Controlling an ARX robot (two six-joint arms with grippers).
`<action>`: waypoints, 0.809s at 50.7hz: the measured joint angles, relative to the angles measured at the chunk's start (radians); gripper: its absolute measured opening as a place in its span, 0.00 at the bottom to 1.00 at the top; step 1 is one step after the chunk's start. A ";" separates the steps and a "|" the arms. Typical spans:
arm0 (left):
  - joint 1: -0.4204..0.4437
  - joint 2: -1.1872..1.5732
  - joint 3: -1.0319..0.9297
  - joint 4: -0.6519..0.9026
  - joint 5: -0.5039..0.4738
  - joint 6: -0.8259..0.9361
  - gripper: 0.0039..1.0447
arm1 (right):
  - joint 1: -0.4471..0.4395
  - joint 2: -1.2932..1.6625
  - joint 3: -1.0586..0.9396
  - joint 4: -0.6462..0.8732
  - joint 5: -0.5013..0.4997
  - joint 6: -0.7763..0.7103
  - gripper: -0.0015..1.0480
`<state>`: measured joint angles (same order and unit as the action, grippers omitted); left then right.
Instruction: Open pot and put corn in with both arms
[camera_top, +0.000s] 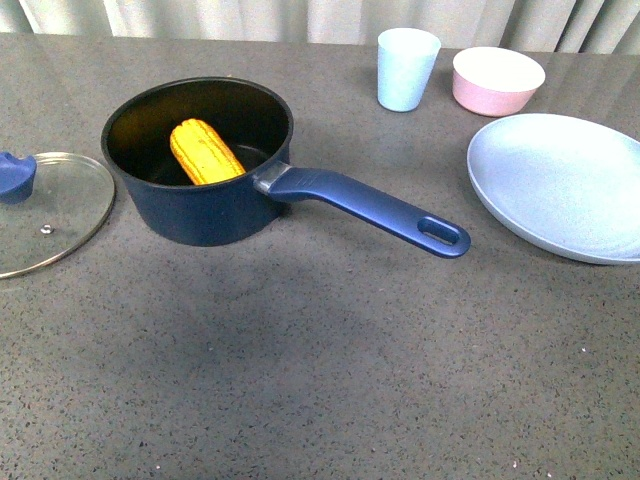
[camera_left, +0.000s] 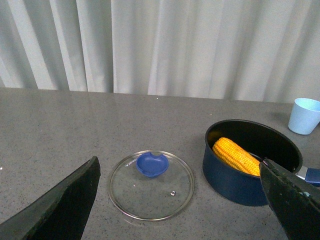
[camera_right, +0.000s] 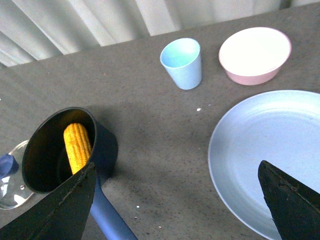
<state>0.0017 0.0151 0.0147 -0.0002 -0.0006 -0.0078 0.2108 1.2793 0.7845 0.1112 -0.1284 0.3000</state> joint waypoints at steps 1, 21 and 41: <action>0.000 0.000 0.000 0.000 0.000 0.000 0.92 | -0.005 -0.013 -0.006 -0.003 -0.001 -0.003 0.91; 0.000 0.000 0.000 0.000 0.000 0.000 0.92 | -0.114 -0.317 -0.139 -0.095 -0.027 -0.061 0.91; 0.000 0.000 0.000 0.000 0.000 0.000 0.92 | -0.117 -0.434 -0.435 0.386 0.216 -0.268 0.50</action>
<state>0.0017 0.0147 0.0147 -0.0002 -0.0002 -0.0078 0.0937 0.8448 0.3496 0.4973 0.0875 0.0319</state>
